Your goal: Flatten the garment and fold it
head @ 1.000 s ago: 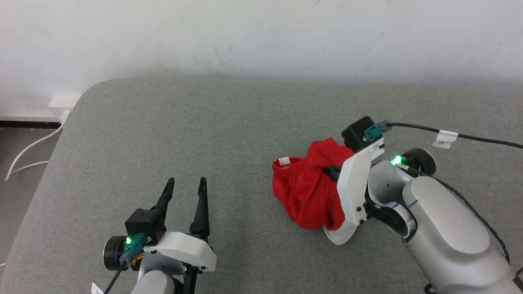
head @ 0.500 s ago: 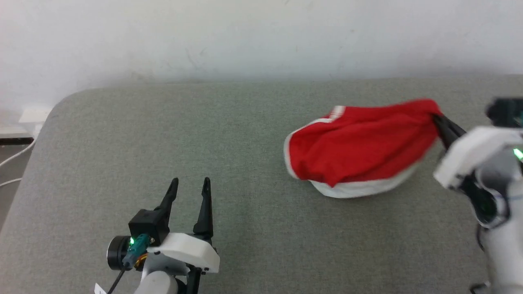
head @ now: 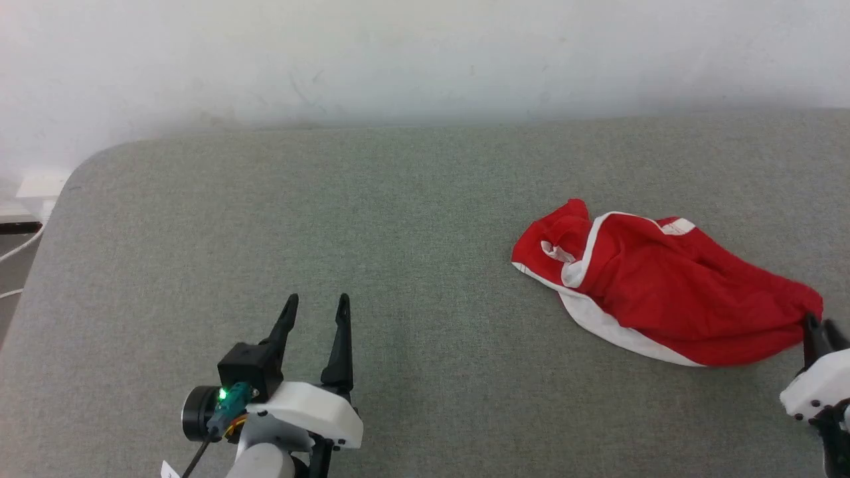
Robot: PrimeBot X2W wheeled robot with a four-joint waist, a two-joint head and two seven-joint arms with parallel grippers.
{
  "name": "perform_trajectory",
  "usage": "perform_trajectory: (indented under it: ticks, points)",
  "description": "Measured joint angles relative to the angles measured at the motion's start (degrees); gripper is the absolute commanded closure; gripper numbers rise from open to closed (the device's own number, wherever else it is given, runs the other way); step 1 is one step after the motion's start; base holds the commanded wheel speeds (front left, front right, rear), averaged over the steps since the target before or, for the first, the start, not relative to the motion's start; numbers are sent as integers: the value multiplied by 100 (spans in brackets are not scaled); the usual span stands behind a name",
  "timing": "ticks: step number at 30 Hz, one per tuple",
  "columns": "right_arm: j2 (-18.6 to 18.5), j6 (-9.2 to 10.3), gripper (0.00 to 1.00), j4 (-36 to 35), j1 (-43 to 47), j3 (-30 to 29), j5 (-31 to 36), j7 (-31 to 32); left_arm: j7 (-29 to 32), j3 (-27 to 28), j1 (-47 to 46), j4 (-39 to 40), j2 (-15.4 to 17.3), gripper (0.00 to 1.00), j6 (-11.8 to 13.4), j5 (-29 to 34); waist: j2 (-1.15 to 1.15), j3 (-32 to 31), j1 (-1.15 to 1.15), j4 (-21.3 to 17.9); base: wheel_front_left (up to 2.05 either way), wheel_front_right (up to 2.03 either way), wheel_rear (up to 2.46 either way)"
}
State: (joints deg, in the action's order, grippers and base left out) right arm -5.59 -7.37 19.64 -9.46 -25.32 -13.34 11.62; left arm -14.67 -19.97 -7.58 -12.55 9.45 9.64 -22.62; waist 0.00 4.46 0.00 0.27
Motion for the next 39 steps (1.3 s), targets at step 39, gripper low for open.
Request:
perform_trajectory:
  ticks: [39]
  points:
    - [260, -10, 0, -3173, 1873, 2836, 776, -1561, 949, -858, -2401, -1678, -481, 0, -806, 40, 0, 169, 1, -469, 0, 0, 0]
